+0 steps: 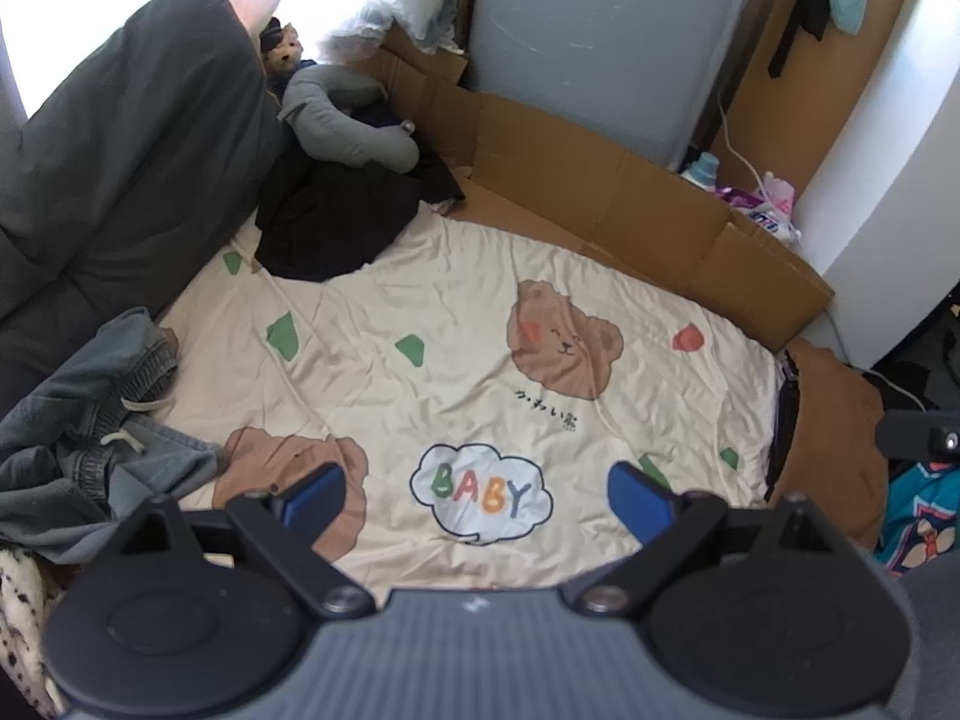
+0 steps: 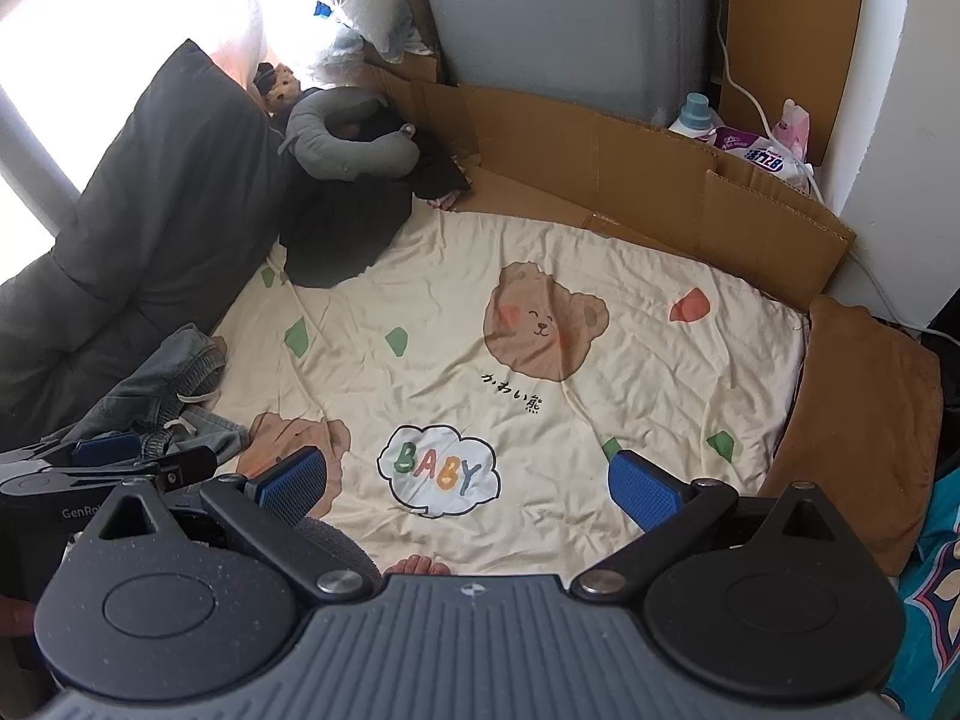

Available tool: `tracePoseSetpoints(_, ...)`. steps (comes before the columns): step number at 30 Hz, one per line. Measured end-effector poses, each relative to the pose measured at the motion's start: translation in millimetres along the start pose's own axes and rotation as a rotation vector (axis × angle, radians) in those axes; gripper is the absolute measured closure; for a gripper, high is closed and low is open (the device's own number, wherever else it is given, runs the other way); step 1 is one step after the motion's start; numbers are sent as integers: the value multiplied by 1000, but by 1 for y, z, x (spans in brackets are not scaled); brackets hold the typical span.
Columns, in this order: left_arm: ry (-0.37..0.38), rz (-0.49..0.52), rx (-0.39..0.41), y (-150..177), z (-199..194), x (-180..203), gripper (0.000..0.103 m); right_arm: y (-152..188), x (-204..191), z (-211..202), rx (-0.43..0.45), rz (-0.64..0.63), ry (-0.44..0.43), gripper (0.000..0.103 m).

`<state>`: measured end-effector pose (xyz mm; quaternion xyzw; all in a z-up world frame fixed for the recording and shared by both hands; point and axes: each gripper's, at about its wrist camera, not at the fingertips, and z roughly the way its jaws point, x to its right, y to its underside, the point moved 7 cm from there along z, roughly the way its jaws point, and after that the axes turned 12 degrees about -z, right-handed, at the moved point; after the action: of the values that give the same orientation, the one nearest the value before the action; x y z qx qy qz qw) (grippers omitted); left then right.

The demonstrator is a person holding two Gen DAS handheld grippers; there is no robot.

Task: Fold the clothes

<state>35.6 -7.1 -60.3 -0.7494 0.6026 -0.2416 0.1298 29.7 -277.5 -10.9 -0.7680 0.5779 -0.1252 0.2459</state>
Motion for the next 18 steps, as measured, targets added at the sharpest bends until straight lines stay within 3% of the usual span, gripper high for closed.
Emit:
tracePoseSetpoints(5, -1, 2, 3, 14, 5, 0, 7, 2, 2, -3, 16, -2, 7, 0)
tracePoseSetpoints(18, -28, 19, 1, -8, 3, 1, 7, -4, -6, 0, 11, -46, -7, 0)
